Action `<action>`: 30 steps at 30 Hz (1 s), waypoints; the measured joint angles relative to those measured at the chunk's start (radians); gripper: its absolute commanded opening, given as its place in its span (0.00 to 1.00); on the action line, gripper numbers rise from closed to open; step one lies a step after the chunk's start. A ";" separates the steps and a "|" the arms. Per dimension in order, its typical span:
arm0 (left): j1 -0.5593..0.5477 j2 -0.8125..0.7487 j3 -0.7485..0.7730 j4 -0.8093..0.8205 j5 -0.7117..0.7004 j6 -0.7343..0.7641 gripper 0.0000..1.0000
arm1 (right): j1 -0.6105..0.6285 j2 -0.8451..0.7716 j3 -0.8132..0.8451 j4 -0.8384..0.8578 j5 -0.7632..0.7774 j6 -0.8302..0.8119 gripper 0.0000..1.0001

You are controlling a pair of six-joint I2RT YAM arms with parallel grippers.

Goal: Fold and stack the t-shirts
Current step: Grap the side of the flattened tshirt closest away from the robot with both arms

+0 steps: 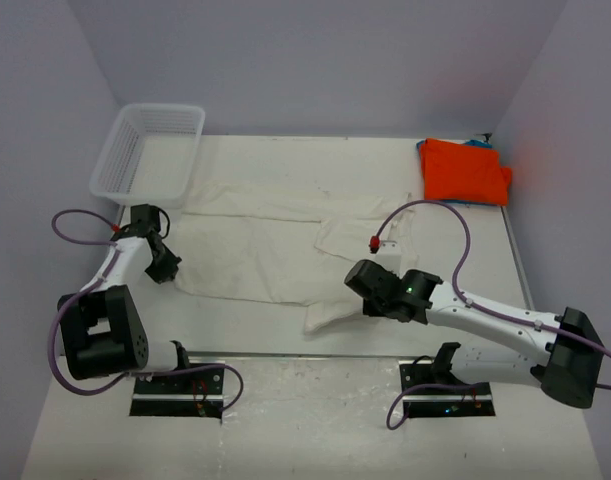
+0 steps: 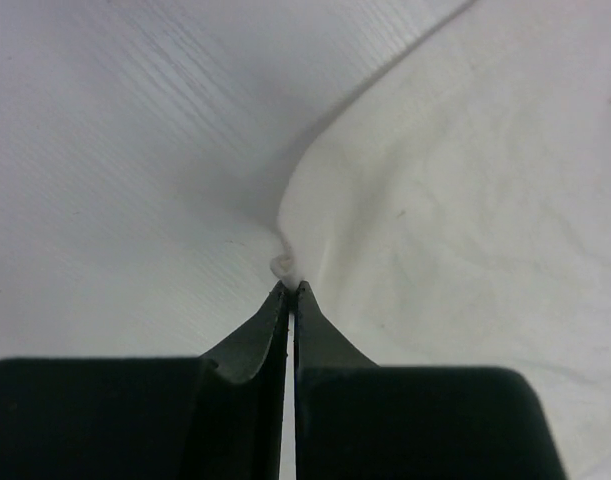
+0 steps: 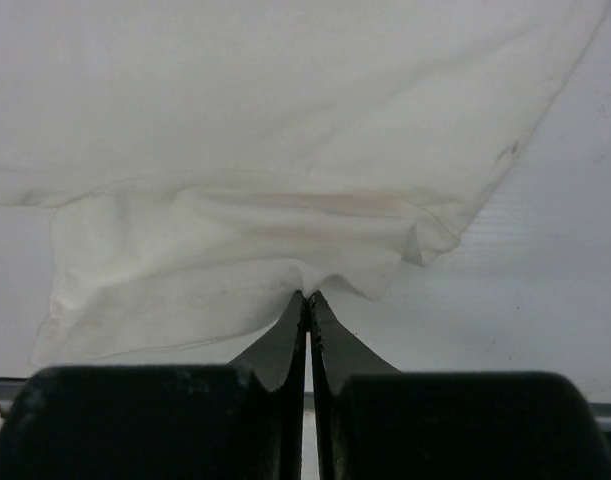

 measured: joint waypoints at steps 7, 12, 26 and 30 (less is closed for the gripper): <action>-0.024 -0.056 -0.019 0.007 0.093 0.011 0.00 | 0.017 -0.034 0.039 -0.176 0.027 0.152 0.00; -0.024 -0.101 -0.064 0.003 0.138 0.018 0.00 | 0.044 -0.072 0.049 -0.350 0.045 0.303 0.00; -0.005 -0.167 -0.066 -0.038 0.156 0.033 0.00 | 0.082 -0.095 0.149 -0.520 0.078 0.536 0.00; 0.031 -0.198 -0.063 -0.069 0.150 0.034 0.00 | 0.082 -0.094 0.150 -0.526 0.078 0.546 0.00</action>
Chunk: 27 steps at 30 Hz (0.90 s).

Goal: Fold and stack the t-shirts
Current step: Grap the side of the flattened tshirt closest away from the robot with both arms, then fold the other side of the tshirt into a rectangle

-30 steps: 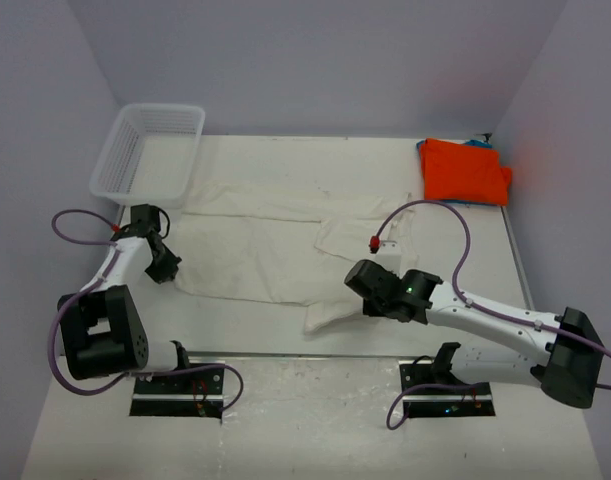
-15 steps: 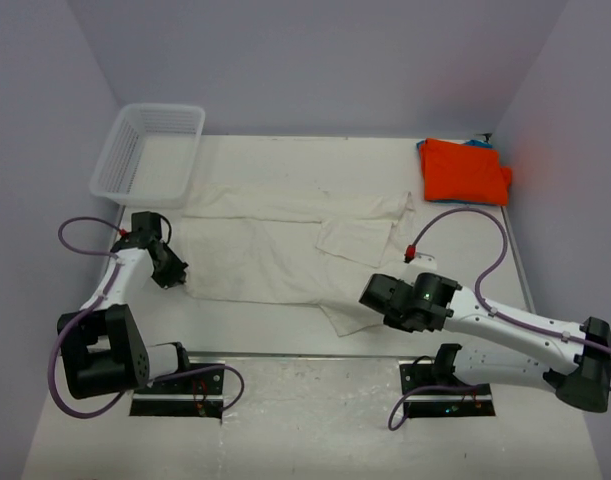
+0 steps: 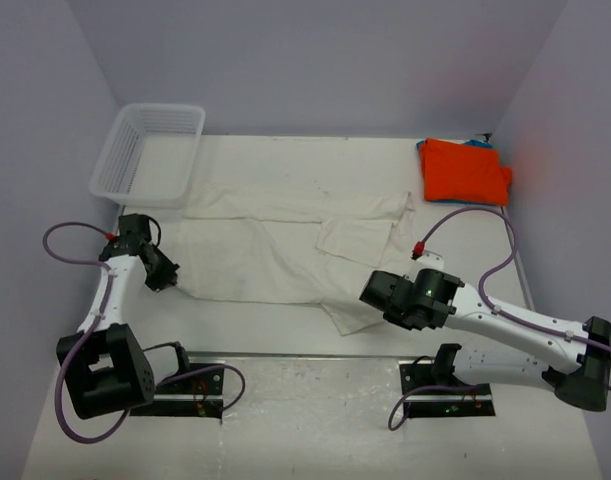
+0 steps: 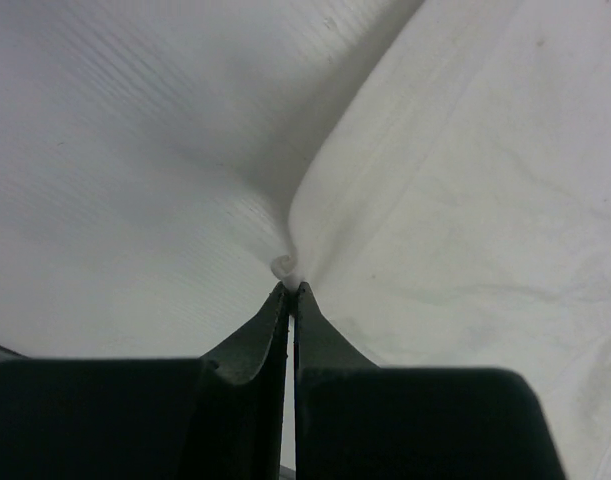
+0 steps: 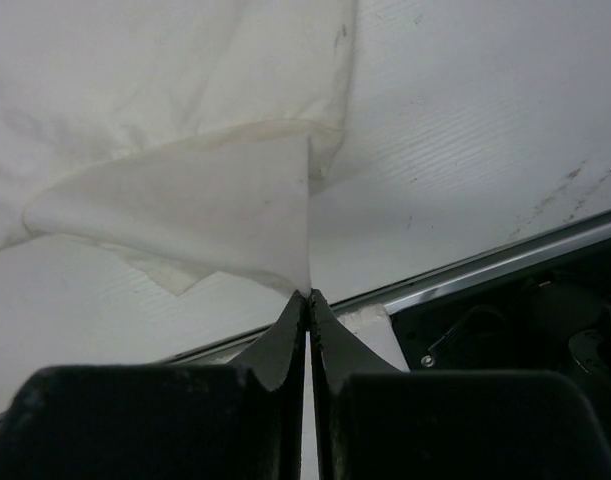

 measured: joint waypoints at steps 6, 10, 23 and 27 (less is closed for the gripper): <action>0.035 -0.047 0.078 -0.056 -0.045 0.000 0.00 | 0.000 0.011 0.016 -0.008 0.001 -0.001 0.00; 0.047 -0.081 0.090 -0.063 -0.058 -0.001 0.00 | 0.000 0.041 0.035 -0.008 0.006 -0.005 0.00; 0.090 -0.084 0.087 -0.089 -0.069 0.000 0.00 | -0.189 0.027 0.043 -0.008 0.029 -0.156 0.00; 0.090 -0.073 0.087 -0.088 -0.069 0.000 0.00 | -0.239 0.033 0.080 -0.006 0.031 -0.240 0.00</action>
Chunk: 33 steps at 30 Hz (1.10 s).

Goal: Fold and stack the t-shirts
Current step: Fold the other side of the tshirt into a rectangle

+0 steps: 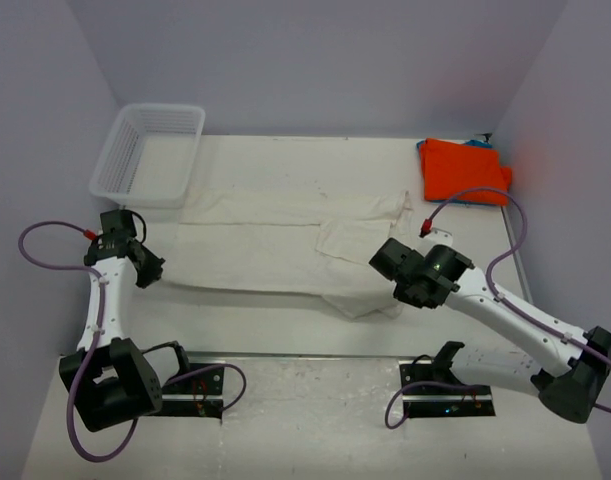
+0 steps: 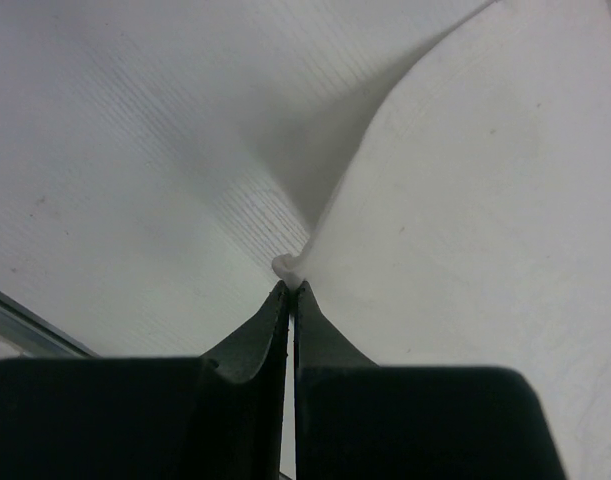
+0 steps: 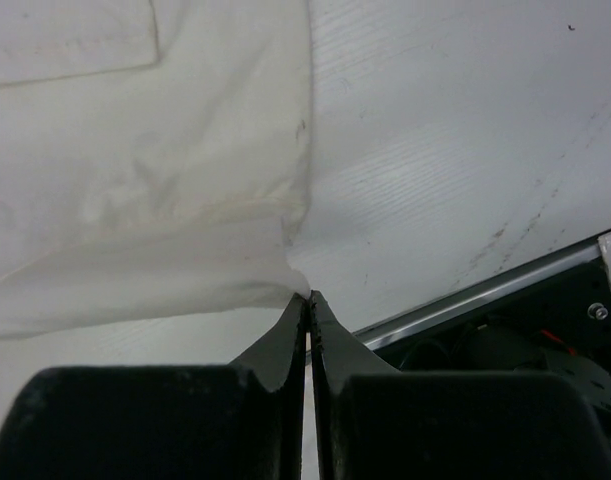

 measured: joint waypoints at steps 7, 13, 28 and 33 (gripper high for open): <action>0.000 0.005 0.000 0.004 -0.002 0.009 0.00 | -0.072 0.060 0.024 0.083 -0.005 -0.165 0.00; 0.000 0.042 0.019 0.014 -0.023 0.027 0.00 | -0.134 0.129 0.084 0.174 -0.006 -0.305 0.00; -0.019 0.096 0.078 0.086 -0.061 0.079 0.00 | -0.296 0.237 0.169 0.340 -0.043 -0.545 0.00; -0.051 0.098 0.090 0.127 -0.088 0.079 0.00 | -0.346 0.273 0.201 0.390 -0.061 -0.602 0.00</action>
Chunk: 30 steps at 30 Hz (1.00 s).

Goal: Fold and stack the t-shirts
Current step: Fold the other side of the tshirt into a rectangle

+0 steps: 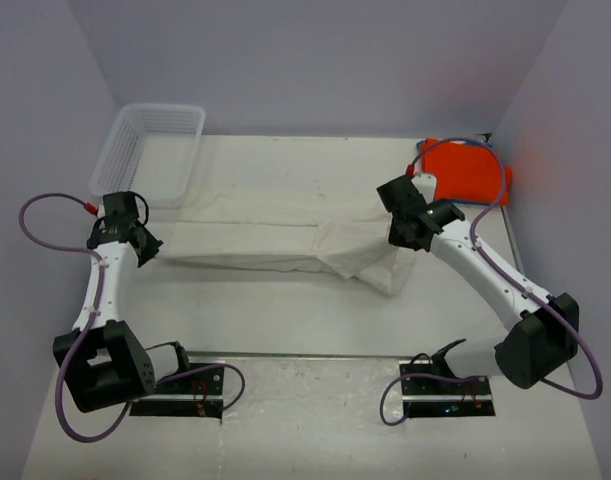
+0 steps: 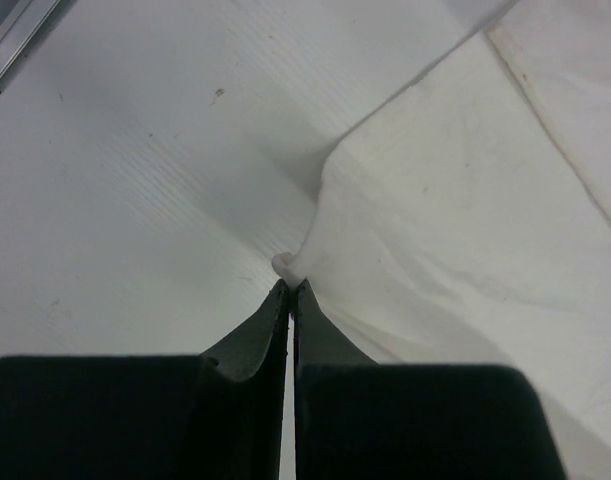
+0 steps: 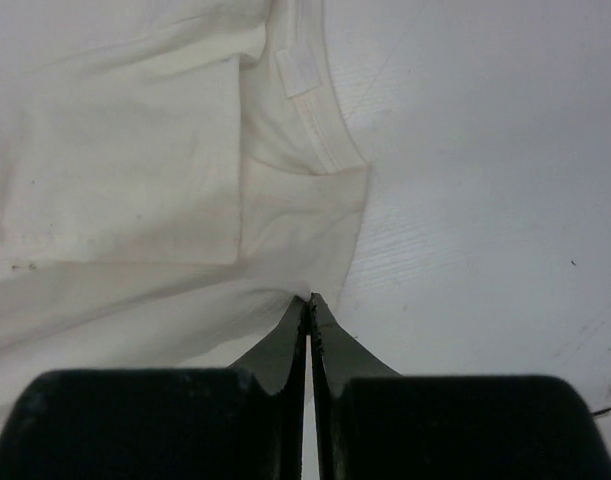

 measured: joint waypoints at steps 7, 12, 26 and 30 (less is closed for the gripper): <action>-0.053 0.057 0.045 0.048 -0.014 0.003 0.00 | -0.046 0.042 0.013 0.048 -0.019 -0.053 0.00; -0.134 0.147 0.108 0.090 -0.030 0.009 0.00 | -0.070 0.068 0.013 0.063 -0.024 -0.074 0.00; -0.188 0.326 0.263 0.122 -0.053 0.010 0.00 | -0.126 0.156 0.052 0.093 -0.037 -0.116 0.00; -0.188 0.366 0.295 0.122 -0.066 0.010 0.00 | -0.126 0.211 0.081 0.104 -0.051 -0.129 0.00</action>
